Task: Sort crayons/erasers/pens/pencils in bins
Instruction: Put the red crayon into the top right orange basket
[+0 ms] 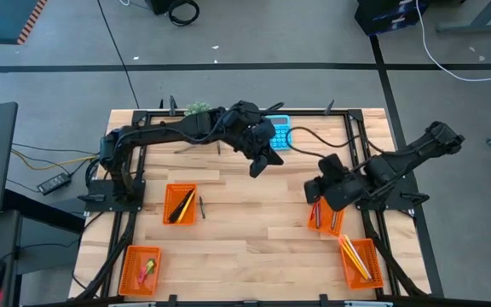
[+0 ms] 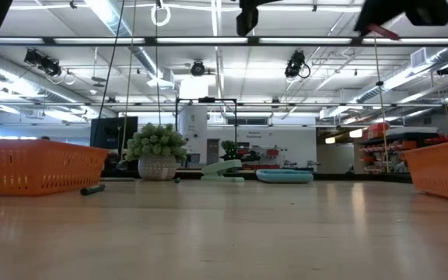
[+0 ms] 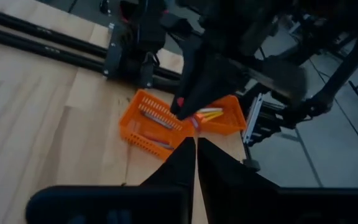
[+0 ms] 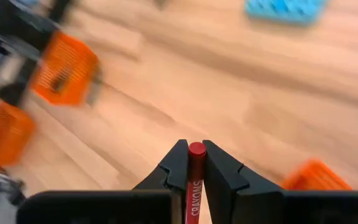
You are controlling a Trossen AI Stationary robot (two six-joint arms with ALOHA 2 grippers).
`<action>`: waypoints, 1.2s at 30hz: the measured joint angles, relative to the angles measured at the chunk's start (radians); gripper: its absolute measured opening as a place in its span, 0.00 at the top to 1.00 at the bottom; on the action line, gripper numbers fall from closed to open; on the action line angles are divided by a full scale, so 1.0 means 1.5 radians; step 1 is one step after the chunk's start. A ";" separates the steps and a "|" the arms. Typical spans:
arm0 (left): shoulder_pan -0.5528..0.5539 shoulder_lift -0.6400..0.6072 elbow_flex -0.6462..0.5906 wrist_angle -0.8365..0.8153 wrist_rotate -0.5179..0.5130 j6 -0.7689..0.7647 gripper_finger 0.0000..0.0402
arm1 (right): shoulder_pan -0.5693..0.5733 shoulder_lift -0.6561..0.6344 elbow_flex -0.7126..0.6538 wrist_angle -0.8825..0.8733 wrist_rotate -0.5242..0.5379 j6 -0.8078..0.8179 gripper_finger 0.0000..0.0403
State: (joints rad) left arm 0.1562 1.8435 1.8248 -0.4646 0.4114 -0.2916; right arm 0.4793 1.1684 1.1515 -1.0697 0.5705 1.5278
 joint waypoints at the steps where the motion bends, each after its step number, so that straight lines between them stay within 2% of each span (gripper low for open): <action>1: 0.000 0.000 0.000 -0.006 0.000 0.000 0.94 | 0.003 0.004 -0.002 -0.015 -0.016 0.013 0.90; 7: 0.000 0.000 0.000 -0.040 0.000 0.010 0.97 | 0.025 0.006 -0.075 -0.019 -0.135 0.115 0.90; 11: 0.000 0.000 0.000 -0.039 0.000 -0.002 0.96 | 0.054 0.005 -0.150 0.034 -0.190 0.198 0.90; 16: -0.001 0.000 0.000 -0.040 0.001 -0.007 0.92 | 0.073 0.005 -0.234 0.128 -0.198 0.255 0.90; 31: -0.007 0.000 0.000 -0.052 0.000 -0.012 0.96 | 0.070 0.004 -0.317 0.124 -0.234 0.253 0.89; 36: -0.007 0.000 0.000 -0.111 -0.014 -0.012 0.95 | 0.070 0.004 -0.332 0.125 -0.233 0.250 0.89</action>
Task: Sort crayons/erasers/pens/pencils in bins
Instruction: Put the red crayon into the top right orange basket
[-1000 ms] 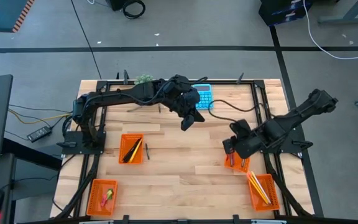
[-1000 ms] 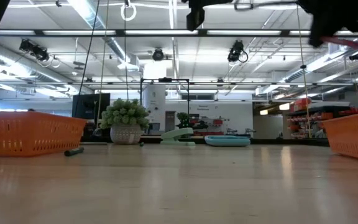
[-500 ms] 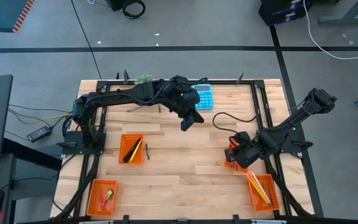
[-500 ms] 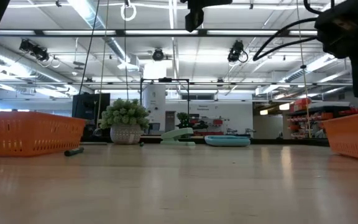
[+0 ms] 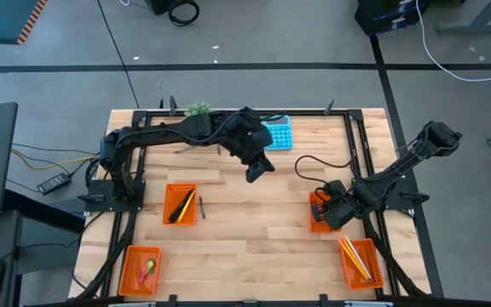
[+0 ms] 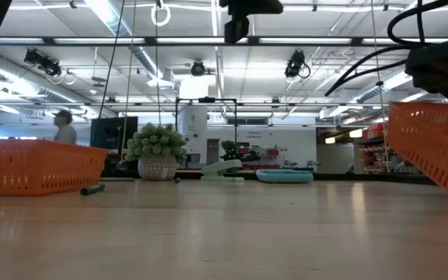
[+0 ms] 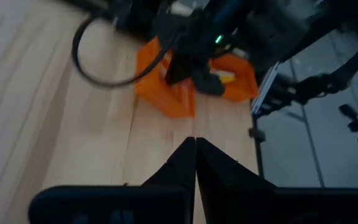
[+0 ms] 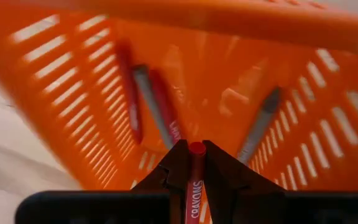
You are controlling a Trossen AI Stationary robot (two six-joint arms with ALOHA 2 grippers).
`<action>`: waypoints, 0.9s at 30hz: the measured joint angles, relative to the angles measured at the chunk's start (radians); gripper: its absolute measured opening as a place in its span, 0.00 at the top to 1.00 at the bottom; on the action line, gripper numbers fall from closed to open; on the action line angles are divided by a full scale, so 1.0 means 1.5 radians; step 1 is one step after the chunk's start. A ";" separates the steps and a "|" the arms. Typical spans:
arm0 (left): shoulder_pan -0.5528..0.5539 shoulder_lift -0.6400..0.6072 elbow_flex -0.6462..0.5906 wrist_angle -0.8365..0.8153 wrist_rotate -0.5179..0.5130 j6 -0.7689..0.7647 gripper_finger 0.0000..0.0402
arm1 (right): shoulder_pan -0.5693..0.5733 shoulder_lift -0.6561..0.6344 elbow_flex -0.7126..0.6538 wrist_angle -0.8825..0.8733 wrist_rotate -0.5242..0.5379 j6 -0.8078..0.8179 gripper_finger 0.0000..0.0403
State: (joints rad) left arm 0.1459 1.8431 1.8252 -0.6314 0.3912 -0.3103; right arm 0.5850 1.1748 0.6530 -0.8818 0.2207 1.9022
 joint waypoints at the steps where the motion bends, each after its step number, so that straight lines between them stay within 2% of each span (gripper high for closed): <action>1: 0.000 0.000 0.000 -0.014 -0.003 0.000 0.95 | 0.000 0.000 -0.001 0.000 0.000 -0.002 0.89; 9: 0.000 0.000 0.000 -0.034 -0.014 0.003 0.97 | -0.001 -0.043 0.000 0.010 0.005 -0.036 0.89; 14: 0.001 0.000 0.000 -0.033 -0.048 -0.013 0.95 | -0.011 -0.093 0.000 -0.004 0.024 -0.072 0.89; 21: 0.000 0.000 0.000 -0.032 -0.084 -0.013 0.92 | -0.057 -0.139 0.000 -0.055 0.030 -0.156 0.89; 27: -0.001 0.000 0.000 -0.041 -0.124 -0.020 0.95 | -0.105 -0.138 -0.019 -0.052 0.034 -0.243 0.89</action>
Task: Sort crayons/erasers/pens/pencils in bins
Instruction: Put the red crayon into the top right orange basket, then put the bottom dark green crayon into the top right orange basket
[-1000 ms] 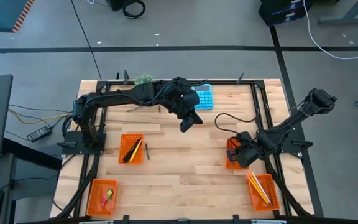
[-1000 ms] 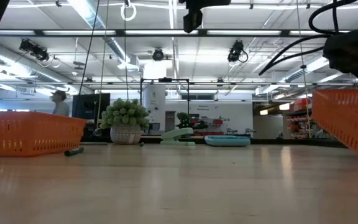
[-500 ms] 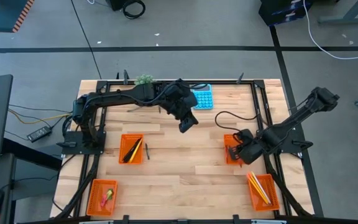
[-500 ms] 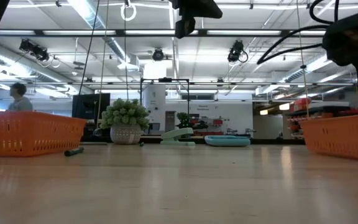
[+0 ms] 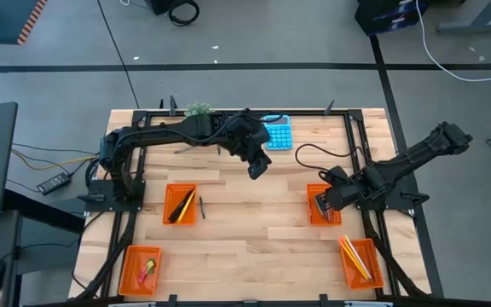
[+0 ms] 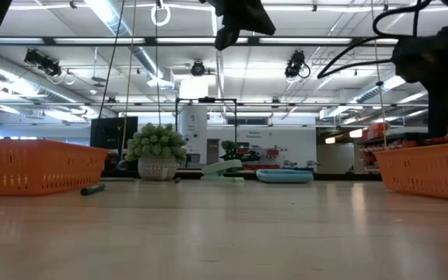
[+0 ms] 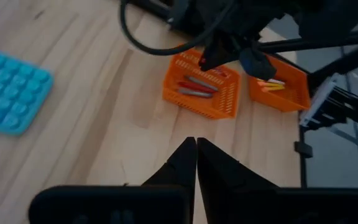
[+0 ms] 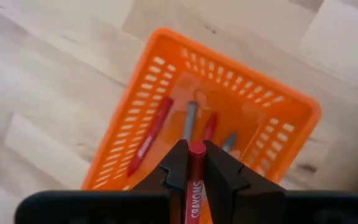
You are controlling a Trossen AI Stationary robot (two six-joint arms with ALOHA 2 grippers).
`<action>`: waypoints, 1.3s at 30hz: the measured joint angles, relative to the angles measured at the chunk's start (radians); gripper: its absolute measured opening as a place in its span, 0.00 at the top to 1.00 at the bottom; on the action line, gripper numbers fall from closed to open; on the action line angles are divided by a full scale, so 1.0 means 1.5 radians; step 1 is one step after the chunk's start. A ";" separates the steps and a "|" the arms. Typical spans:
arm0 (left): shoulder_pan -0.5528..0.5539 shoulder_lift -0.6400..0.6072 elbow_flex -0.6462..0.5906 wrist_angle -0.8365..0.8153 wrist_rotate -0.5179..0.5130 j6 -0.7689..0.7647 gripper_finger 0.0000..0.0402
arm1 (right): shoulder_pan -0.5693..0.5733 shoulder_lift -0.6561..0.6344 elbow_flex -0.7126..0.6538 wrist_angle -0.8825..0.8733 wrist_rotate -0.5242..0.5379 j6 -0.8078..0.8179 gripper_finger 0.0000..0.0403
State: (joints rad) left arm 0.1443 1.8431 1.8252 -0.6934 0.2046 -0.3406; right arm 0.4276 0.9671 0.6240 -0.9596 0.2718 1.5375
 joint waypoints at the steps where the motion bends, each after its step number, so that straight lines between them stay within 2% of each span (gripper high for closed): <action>1: -0.001 0.000 0.000 -0.006 -0.010 -0.010 0.95 | -0.006 0.000 -0.007 0.006 0.000 -0.008 0.89; 10: -0.046 0.000 0.000 -0.083 -0.079 -0.063 0.95 | -0.018 0.000 -0.081 0.112 -0.038 -0.012 0.89; 16: -0.077 0.000 0.000 -0.081 -0.158 -0.041 0.92 | -0.018 0.000 -0.095 0.114 0.008 0.006 0.89; 19: -0.077 -0.001 0.000 -0.120 -0.172 0.009 0.92 | -0.018 0.000 -0.097 0.113 0.030 0.043 0.89; 23: -0.075 -0.001 0.000 -0.258 -0.185 0.072 0.92 | -0.018 0.000 -0.097 0.116 0.035 0.076 0.87; 27: -0.076 0.013 0.000 -0.341 -0.229 0.217 0.89 | -0.018 0.000 -0.097 0.116 0.035 0.076 0.83; 30: -0.084 0.015 0.001 -0.350 -0.220 0.338 0.86 | -0.018 0.000 -0.097 0.116 0.038 0.080 0.80; 34: -0.095 0.021 0.001 -0.393 -0.173 0.461 0.81 | -0.018 0.000 -0.097 0.116 0.040 0.078 0.79; 37: -0.101 0.030 -0.006 -0.430 -0.168 0.506 0.77 | -0.017 0.000 -0.097 0.118 0.040 0.078 0.78; 39: -0.103 0.031 -0.031 -0.423 -0.168 0.497 0.73 | -0.017 0.000 -0.097 0.122 0.038 0.078 0.78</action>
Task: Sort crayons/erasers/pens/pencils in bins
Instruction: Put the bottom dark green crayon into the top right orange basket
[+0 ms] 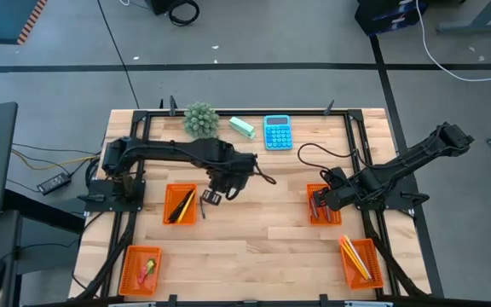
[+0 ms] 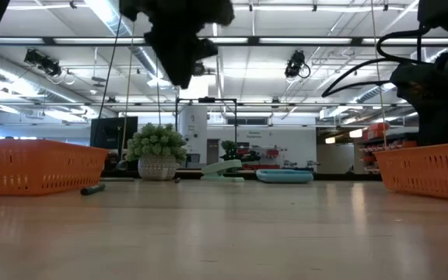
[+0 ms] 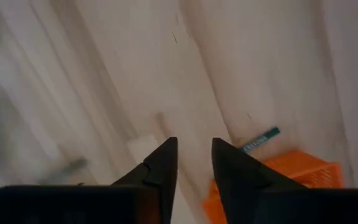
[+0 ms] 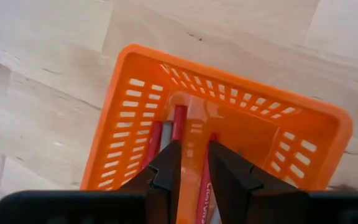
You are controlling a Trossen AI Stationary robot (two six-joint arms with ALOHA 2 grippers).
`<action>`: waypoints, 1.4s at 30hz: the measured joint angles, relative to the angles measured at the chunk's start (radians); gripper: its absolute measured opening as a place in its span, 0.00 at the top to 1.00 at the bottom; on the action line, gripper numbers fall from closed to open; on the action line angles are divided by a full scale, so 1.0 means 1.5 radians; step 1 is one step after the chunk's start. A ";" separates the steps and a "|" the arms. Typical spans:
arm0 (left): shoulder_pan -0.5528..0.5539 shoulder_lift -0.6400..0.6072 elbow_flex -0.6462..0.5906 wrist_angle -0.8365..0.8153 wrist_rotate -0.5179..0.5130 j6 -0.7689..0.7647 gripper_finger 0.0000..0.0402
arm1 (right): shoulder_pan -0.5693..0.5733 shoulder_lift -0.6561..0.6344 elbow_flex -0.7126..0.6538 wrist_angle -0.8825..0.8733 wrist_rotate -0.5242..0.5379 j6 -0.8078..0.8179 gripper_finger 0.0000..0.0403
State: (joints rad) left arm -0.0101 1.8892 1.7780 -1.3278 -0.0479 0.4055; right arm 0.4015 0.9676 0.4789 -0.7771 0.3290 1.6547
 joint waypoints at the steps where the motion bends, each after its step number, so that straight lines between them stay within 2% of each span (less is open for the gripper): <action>1: 0.000 0.000 -0.019 0.003 0.000 -0.026 0.72 | 0.000 0.000 0.001 -0.001 -0.003 0.000 0.78; 5: -0.001 0.001 -0.119 0.065 0.001 -0.266 0.66 | 0.002 0.000 0.013 0.002 -0.009 0.001 0.78; 9: 0.000 0.002 -0.198 0.109 0.002 -0.589 0.61 | 0.017 0.000 0.025 0.013 -0.005 0.002 0.78; 12: 0.000 0.002 -0.229 0.101 0.014 -0.827 0.58 | 0.031 0.000 0.030 0.013 0.009 0.002 0.78; 14: 0.000 0.002 -0.238 0.096 0.020 -0.932 0.57 | 0.038 0.000 0.030 0.012 0.015 0.001 0.78; 17: -0.010 0.002 -0.244 0.100 0.023 -1.039 0.56 | 0.044 0.000 0.030 0.012 0.029 0.002 0.78; 21: -0.026 0.002 -0.244 0.150 0.023 -1.093 0.56 | 0.044 0.000 0.030 0.012 0.042 0.013 0.78; 27: -0.046 0.027 -0.244 0.142 0.009 -1.150 0.57 | 0.044 0.000 0.030 0.012 0.043 0.016 0.78; 31: -0.052 0.066 -0.243 0.127 0.002 -1.153 0.57 | 0.044 0.000 0.030 0.012 0.043 0.016 0.78; 36: -0.053 0.110 -0.244 0.052 -0.001 -1.140 0.60 | 0.044 0.000 0.030 0.012 0.043 0.017 0.78; 42: -0.053 0.116 -0.244 0.021 -0.001 -1.135 0.61 | 0.044 0.000 0.030 0.016 0.043 0.017 0.78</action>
State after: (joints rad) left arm -0.0895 2.0628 1.4120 -1.2961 -0.0501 -1.2973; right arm 0.4675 0.9676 0.5236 -0.7528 0.3931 1.6798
